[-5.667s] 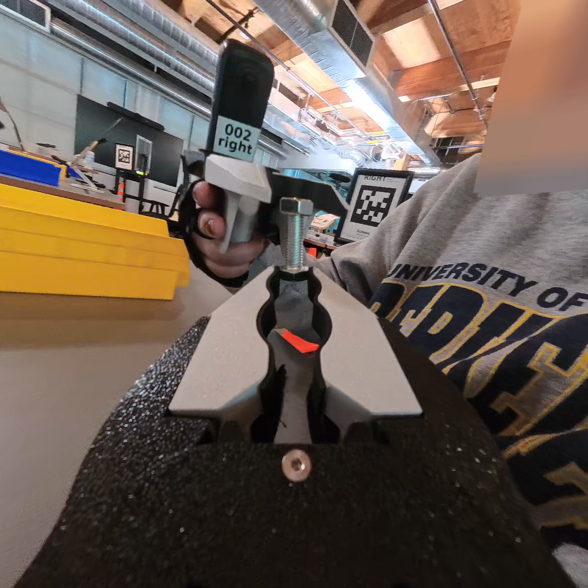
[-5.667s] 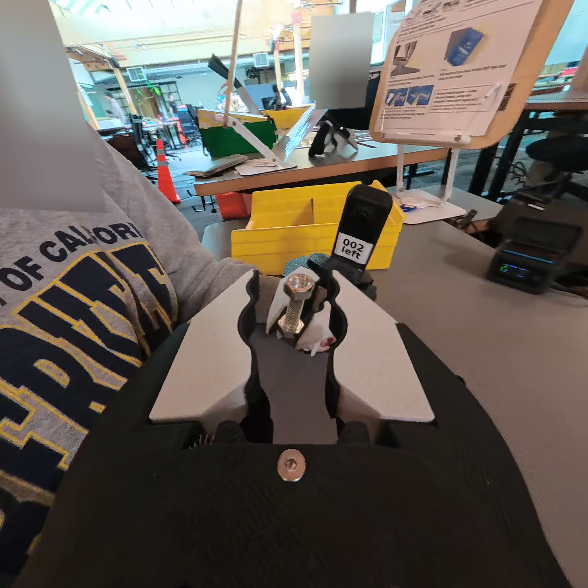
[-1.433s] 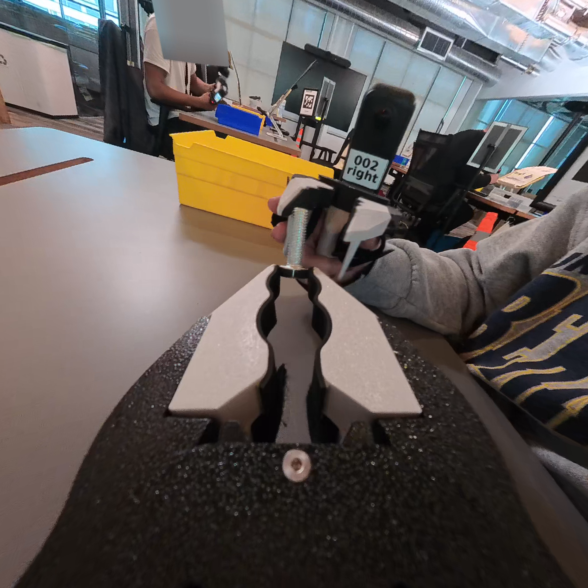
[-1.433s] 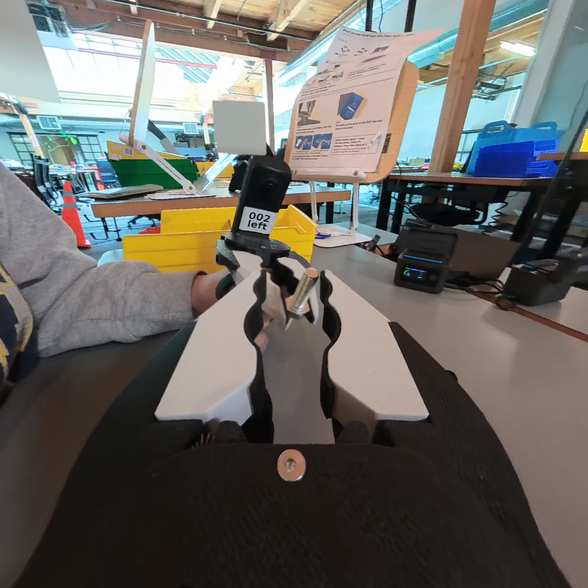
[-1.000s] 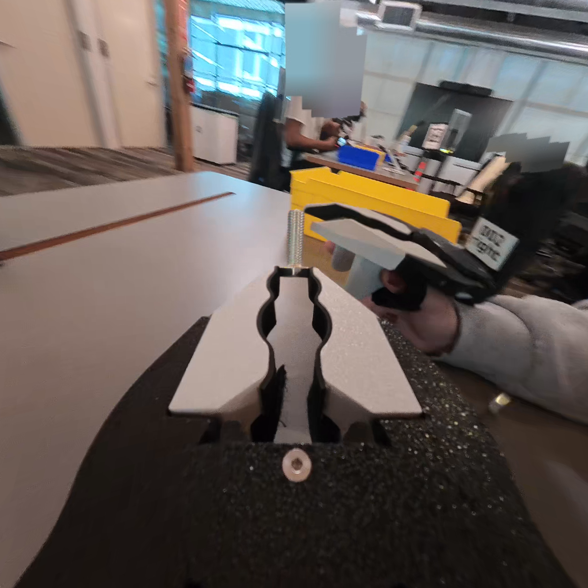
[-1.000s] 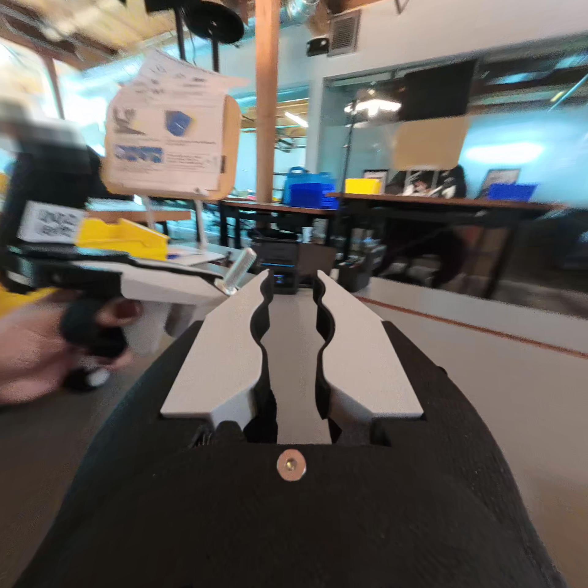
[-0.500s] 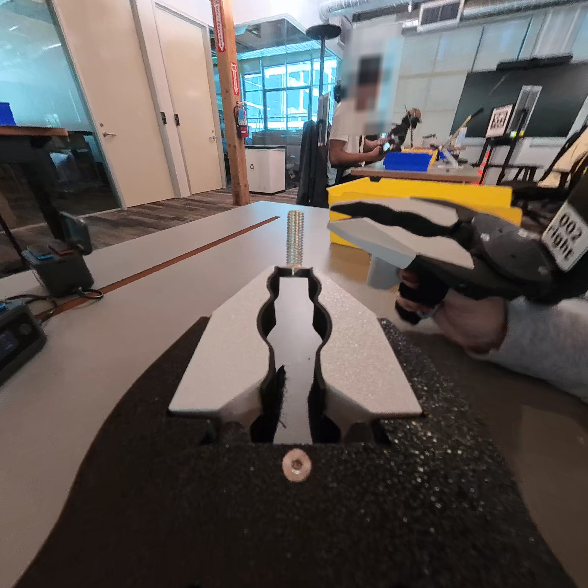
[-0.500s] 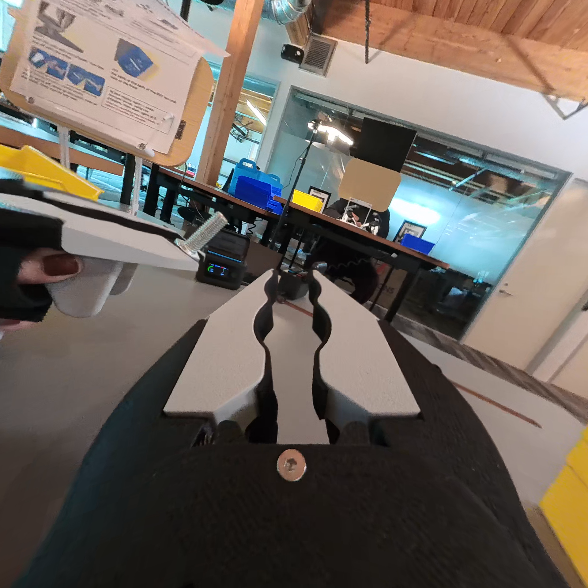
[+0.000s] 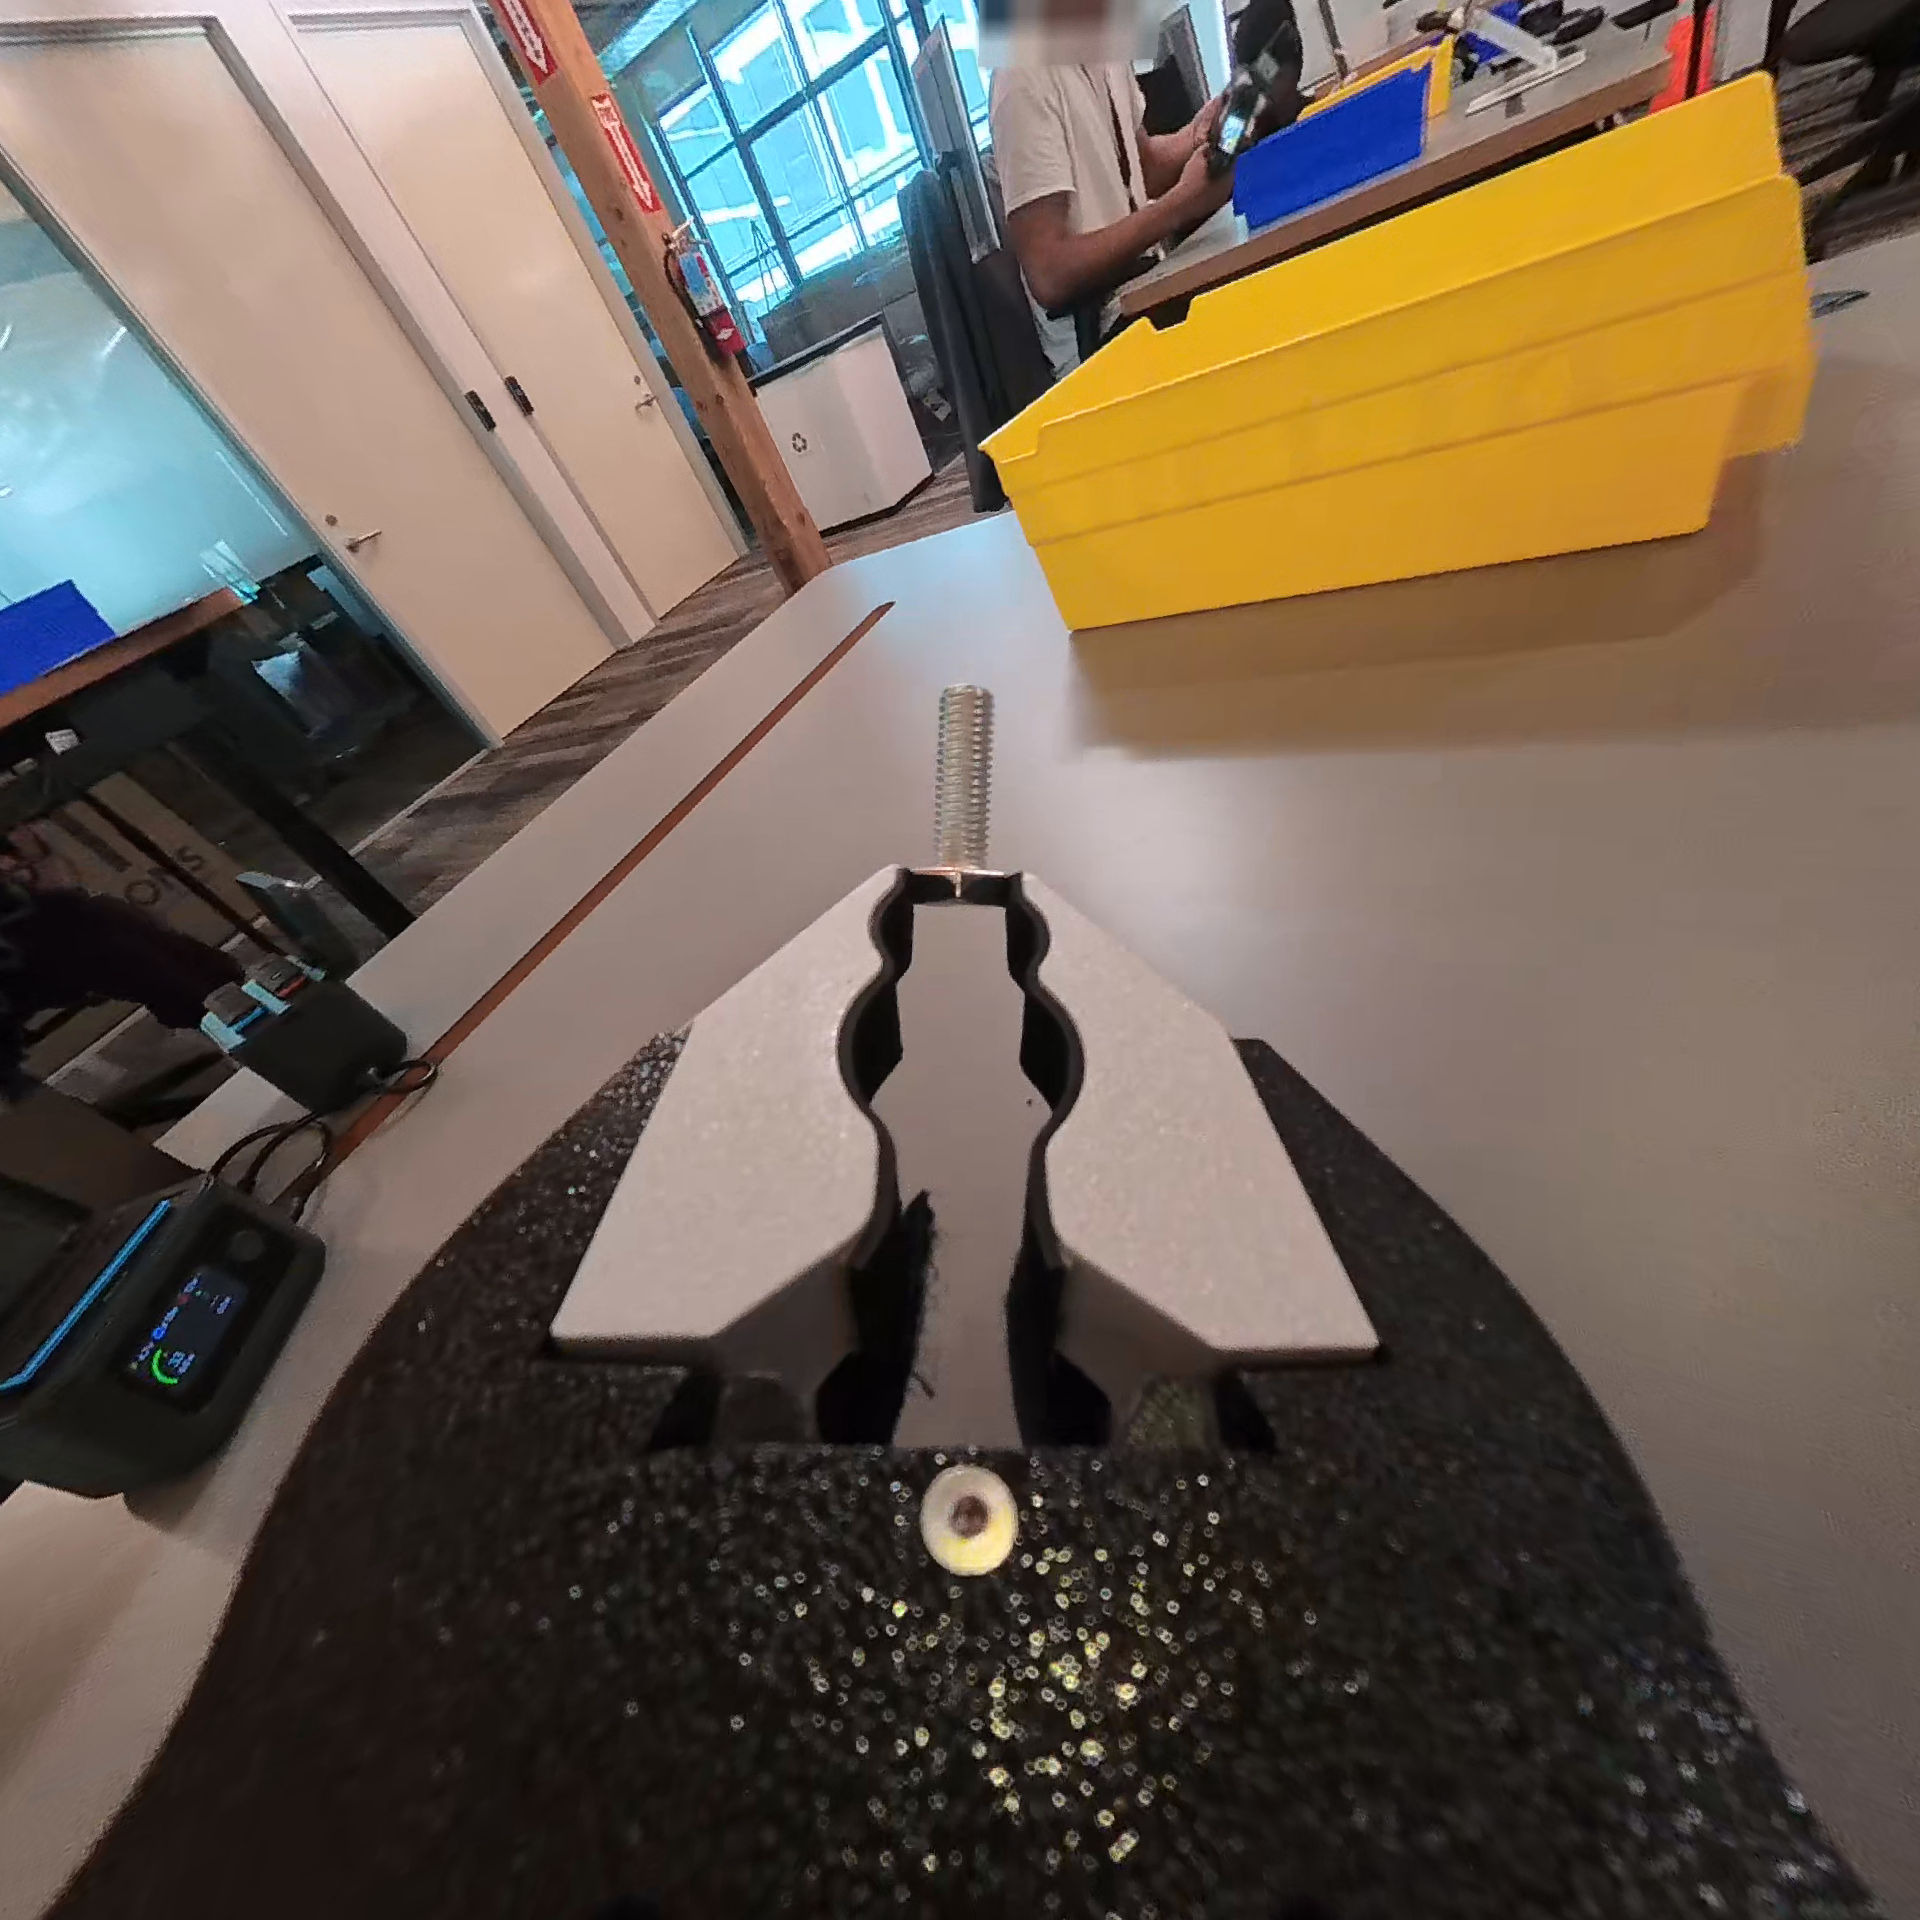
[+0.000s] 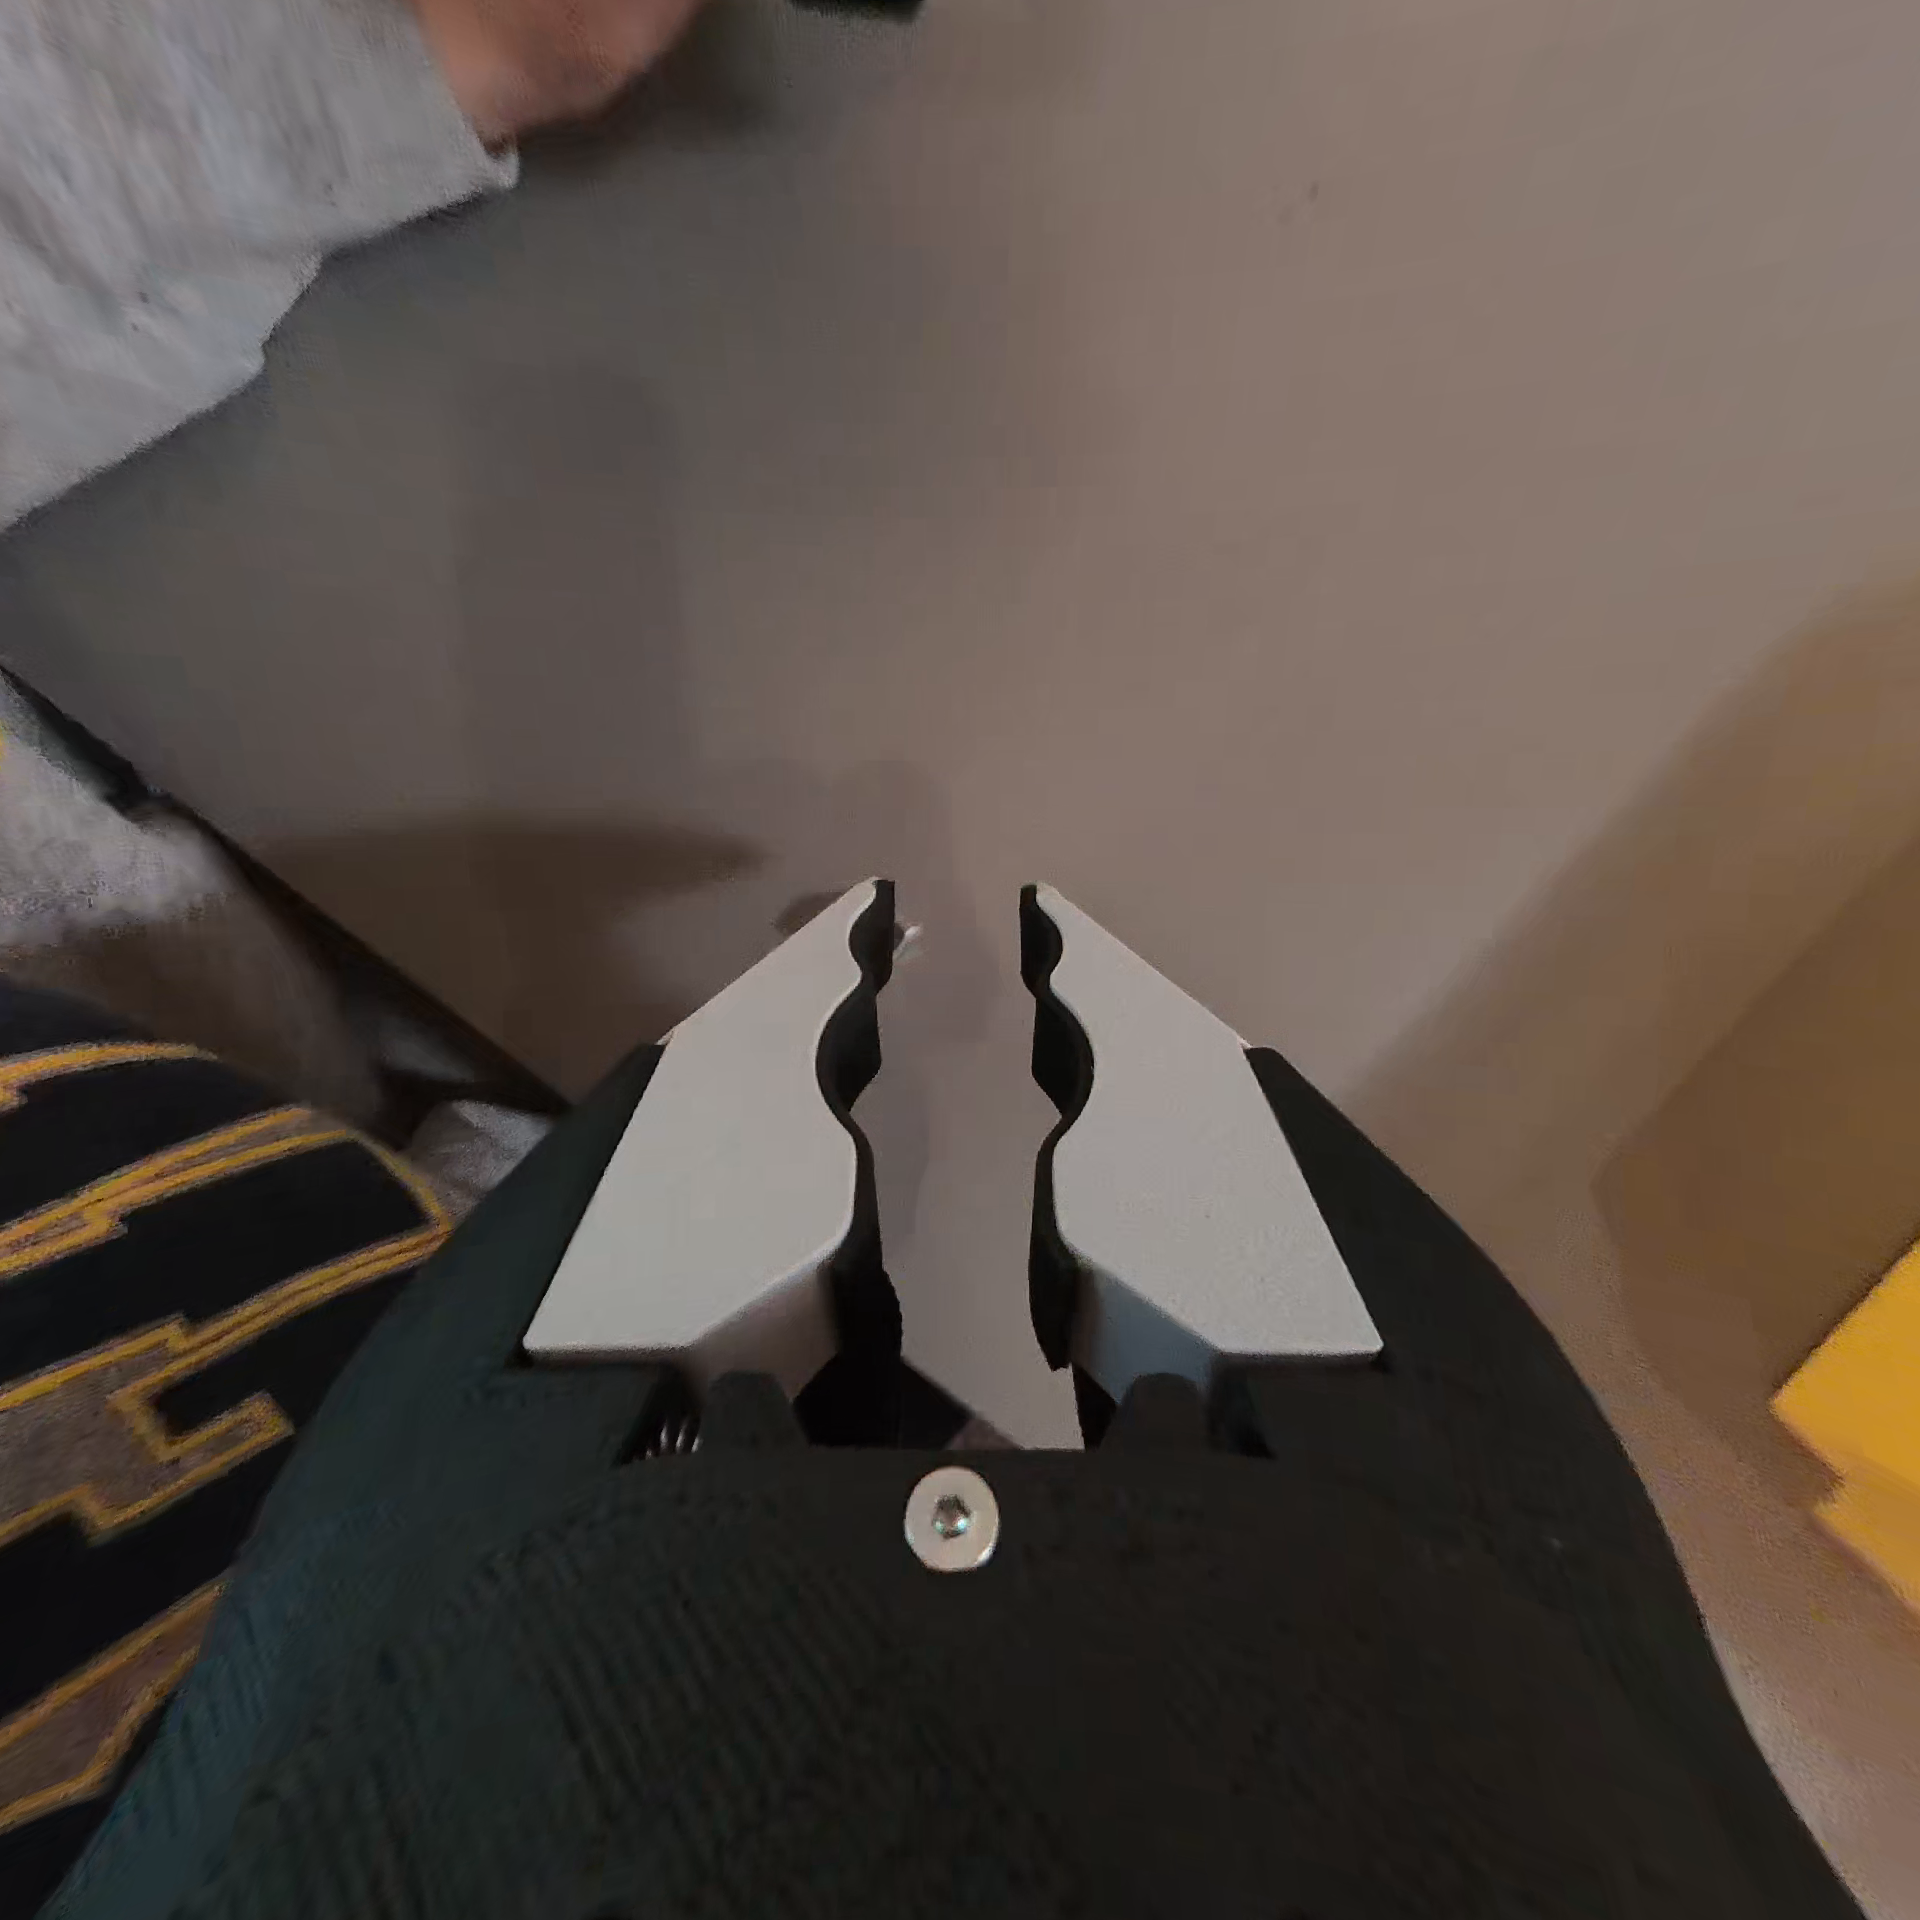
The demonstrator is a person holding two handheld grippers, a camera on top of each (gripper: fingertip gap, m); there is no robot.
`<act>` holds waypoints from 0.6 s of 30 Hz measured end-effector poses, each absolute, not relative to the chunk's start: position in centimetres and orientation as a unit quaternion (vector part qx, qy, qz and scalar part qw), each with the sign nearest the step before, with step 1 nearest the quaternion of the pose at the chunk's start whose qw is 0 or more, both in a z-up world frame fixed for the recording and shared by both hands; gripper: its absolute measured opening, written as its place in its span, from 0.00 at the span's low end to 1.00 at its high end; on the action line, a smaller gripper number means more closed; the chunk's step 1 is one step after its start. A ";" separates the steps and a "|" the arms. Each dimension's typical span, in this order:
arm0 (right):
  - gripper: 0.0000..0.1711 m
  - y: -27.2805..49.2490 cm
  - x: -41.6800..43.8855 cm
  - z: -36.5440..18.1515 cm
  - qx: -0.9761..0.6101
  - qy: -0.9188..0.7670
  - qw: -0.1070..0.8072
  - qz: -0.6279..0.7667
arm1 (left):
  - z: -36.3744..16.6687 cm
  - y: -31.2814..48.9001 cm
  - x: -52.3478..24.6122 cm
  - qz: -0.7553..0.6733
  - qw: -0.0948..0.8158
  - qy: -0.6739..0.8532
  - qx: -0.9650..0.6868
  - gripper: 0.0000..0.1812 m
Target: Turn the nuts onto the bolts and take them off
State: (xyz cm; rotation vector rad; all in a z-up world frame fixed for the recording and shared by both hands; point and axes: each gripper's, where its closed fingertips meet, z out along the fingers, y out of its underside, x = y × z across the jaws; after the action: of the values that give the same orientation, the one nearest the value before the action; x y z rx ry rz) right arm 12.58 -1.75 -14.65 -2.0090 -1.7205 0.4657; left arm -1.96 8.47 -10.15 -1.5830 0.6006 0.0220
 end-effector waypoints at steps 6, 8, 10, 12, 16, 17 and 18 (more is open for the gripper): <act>0.16 -3.4 13.2 -17.5 -0.779 -0.570 0.177 0.194 | -10.2 8.3 -1.5 0.010 0.659 0.277 -0.699 0.08; 0.13 -3.2 13.3 -17.9 -0.782 -0.566 0.178 0.189 | -10.3 8.2 -1.1 0.013 0.656 0.287 -0.698 0.08; 0.10 -2.6 13.6 -17.9 -0.779 -0.573 0.189 0.168 | -10.4 8.2 -0.6 0.011 0.652 0.298 -0.697 0.08; 0.07 -1.8 13.8 -17.7 -0.754 -0.606 0.219 0.128 | -10.5 8.1 -0.3 0.016 0.649 0.307 -0.696 0.08; 0.04 -0.7 14.4 -17.9 -0.638 -0.723 0.267 -0.006 | -10.6 8.0 0.2 0.024 0.645 0.322 -0.693 0.08; 0.04 -1.0 14.6 -18.2 -0.603 -0.751 0.266 -0.029 | -10.7 8.0 0.3 0.023 0.643 0.323 -0.693 0.08; 0.04 -1.1 14.5 -18.3 -0.576 -0.770 0.270 -0.048 | -10.7 8.0 0.4 0.021 0.642 0.324 -0.694 0.08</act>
State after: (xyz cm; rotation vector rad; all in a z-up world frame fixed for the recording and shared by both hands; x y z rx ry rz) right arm 14.48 -1.07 -18.30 -1.5523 -2.0758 -0.1299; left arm 0.38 8.01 -10.75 -1.5823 0.7389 0.0487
